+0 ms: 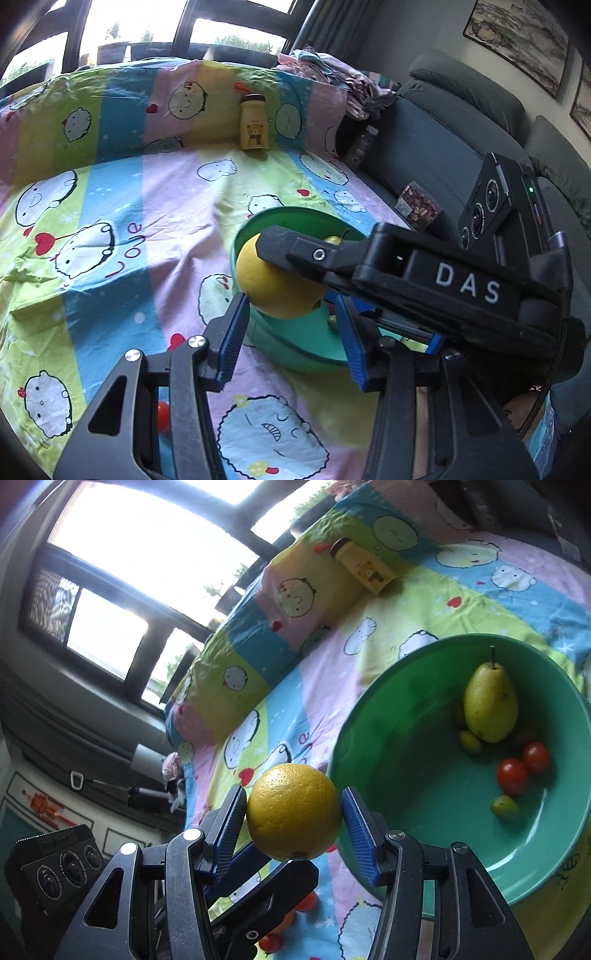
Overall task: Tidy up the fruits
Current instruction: 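Carry the lemon over the basin and open the right gripper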
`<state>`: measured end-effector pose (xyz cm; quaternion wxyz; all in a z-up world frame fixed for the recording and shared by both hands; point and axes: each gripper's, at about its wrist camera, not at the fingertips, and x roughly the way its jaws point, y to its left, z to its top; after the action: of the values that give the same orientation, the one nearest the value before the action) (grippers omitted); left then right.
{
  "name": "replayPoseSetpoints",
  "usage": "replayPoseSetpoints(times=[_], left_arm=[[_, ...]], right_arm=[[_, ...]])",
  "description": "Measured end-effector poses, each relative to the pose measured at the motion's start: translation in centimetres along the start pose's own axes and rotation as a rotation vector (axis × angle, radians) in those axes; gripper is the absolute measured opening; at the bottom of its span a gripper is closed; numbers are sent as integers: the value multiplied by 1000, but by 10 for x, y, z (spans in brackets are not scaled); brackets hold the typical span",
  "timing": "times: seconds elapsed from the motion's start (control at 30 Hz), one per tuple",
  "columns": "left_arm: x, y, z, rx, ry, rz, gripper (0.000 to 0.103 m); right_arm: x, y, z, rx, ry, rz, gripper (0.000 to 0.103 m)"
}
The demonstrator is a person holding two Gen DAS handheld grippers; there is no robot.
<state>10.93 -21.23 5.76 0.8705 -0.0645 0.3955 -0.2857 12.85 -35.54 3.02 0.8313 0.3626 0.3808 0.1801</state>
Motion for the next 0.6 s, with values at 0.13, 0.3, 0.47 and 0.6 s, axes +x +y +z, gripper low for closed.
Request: replayPoseSetpoints(times=[0.13, 0.3, 0.47, 0.6], left_arm=[[16, -10, 3, 18, 36, -26, 47], [30, -17, 4, 28, 67, -45, 47], [43, -17, 4, 28, 103, -57, 47], [51, -17, 2, 20, 129, -79, 47]], right_arm=[[-7, -16, 3, 41, -20, -32, 56], [-11, -33, 6, 82, -29, -60, 56], [-10, -42, 6, 110, -23, -98, 56], [-9, -46, 6, 123, -20, -139, 56]])
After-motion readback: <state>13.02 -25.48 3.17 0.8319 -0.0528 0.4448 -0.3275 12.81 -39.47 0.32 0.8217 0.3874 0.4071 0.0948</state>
